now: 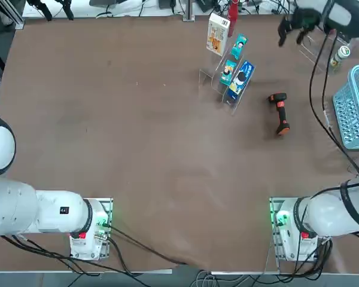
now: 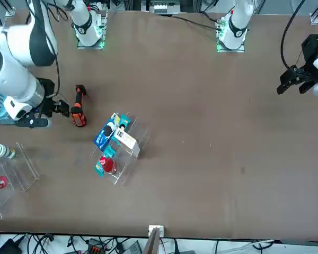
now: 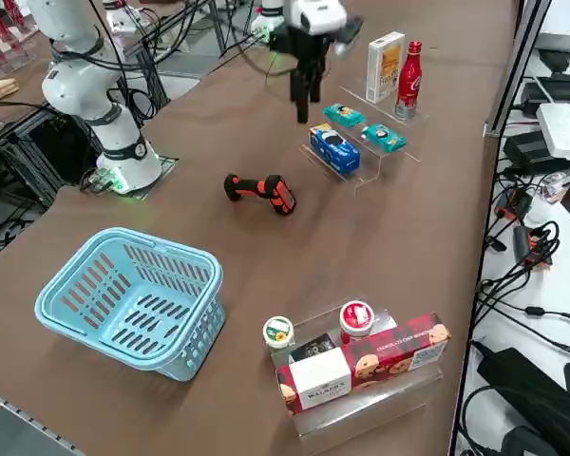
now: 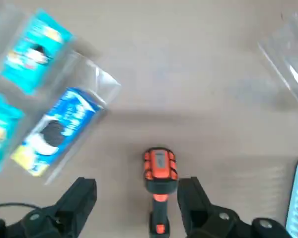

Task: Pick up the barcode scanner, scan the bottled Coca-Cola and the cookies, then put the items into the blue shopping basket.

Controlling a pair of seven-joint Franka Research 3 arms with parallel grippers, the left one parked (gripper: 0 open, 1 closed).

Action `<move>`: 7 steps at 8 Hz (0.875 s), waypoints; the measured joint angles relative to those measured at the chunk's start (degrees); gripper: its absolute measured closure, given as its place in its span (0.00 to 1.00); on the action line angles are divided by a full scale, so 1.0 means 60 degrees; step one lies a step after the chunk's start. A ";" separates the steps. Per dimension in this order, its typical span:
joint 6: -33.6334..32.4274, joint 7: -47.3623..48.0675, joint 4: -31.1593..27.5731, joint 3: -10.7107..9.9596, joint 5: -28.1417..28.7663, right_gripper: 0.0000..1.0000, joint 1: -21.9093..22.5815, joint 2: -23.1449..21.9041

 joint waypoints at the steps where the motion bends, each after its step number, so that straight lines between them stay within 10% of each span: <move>1: -0.0470 0.0000 0.1077 0.0260 0.0001 0.00 0.0239 0.0388; 7: -0.0830 0.0000 0.5627 0.0599 0.0027 0.00 0.1518 0.3372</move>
